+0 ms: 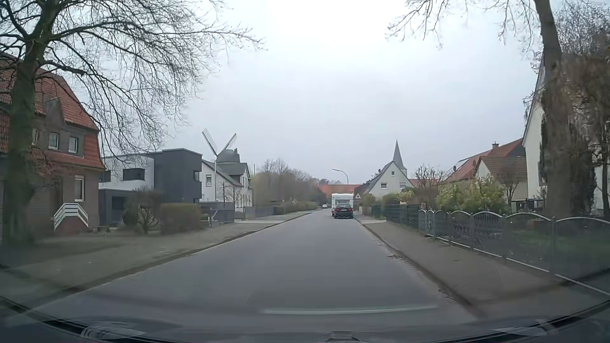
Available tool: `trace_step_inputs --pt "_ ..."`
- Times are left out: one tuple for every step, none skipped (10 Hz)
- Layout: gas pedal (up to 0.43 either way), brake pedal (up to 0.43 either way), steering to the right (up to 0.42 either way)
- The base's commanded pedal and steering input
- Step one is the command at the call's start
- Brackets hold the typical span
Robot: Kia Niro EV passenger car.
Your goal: Follow the waypoints while adhering to traffic rules and regulations
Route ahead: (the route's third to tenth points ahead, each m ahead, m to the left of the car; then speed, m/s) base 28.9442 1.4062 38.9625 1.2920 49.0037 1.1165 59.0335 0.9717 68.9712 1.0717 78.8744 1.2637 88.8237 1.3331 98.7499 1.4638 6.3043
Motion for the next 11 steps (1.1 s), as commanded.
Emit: trace_step_inputs --pt "0.228 0.0 -0.02" --pt "0.228 0.0 -0.02" --pt "0.228 0.0 -0.02" --pt "0.228 0.0 -0.02" --pt "0.228 0.0 -0.02" --pt "0.22 0.0 -0.019" --pt "0.22 0.0 -0.019" --pt "0.22 0.0 -0.019" --pt "0.22 0.0 -0.018" --pt "0.22 0.0 -0.017" --pt "0.209 0.0 -0.016"
